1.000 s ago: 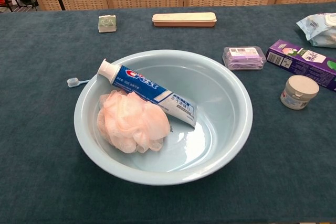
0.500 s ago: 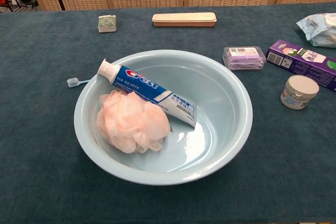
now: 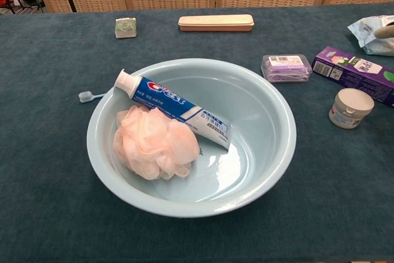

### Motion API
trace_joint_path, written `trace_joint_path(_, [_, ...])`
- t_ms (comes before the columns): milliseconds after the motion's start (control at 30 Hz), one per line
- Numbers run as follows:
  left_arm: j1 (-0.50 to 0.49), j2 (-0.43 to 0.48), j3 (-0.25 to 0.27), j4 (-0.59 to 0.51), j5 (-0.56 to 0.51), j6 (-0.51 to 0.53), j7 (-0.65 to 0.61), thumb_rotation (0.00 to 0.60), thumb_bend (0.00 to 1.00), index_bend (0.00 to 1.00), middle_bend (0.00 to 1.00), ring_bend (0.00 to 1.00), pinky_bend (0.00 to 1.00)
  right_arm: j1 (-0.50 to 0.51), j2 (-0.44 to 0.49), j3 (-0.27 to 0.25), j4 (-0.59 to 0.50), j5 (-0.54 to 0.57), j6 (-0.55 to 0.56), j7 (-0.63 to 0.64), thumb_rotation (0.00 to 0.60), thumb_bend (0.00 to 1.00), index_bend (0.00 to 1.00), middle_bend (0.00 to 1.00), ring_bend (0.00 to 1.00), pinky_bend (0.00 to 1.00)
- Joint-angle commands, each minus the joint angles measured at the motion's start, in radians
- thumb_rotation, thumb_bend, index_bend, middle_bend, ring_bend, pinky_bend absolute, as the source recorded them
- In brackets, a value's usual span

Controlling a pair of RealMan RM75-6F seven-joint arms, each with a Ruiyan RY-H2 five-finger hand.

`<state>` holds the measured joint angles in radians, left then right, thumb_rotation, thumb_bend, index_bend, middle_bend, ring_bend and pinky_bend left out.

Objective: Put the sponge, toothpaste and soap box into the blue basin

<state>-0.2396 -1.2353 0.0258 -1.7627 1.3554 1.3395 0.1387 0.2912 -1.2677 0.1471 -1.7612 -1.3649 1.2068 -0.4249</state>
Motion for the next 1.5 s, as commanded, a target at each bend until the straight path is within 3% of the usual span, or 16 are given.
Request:
trace_joint_path(33, [-0.001,0.000,-0.010,0.009,-0.014,-0.015,-0.015,0.600,0.21,0.00,0.00,0.00,0.00,0.076,-0.018,0.042,-0.026,0.068,-0.083,-0.064,0.600,0.21,0.00,0.00,0.00,0.07])
trace_joint_path(500, [-0.012,-0.012,-0.043,0.060,-0.074,-0.085,-0.052,0.600,0.21,0.00,0.00,0.00,0.00,0.286,-0.134,0.132,0.066,0.277,-0.179,-0.242,0.600,0.19,0.02,0.00,0.00,0.07])
trace_joint_path(933, [-0.022,-0.020,-0.057,0.082,-0.096,-0.129,-0.073,0.600,0.21,0.00,0.00,0.00,0.00,0.433,-0.227,0.129,0.198,0.414,-0.241,-0.328,0.600,0.18,0.07,0.00,0.00,0.07])
trace_joint_path(1500, [-0.025,-0.025,-0.056,0.086,-0.094,-0.153,-0.074,0.600,0.22,0.00,0.00,0.00,0.00,0.566,-0.294,0.117,0.360,0.531,-0.290,-0.352,0.600,0.18,0.12,0.00,0.00,0.07])
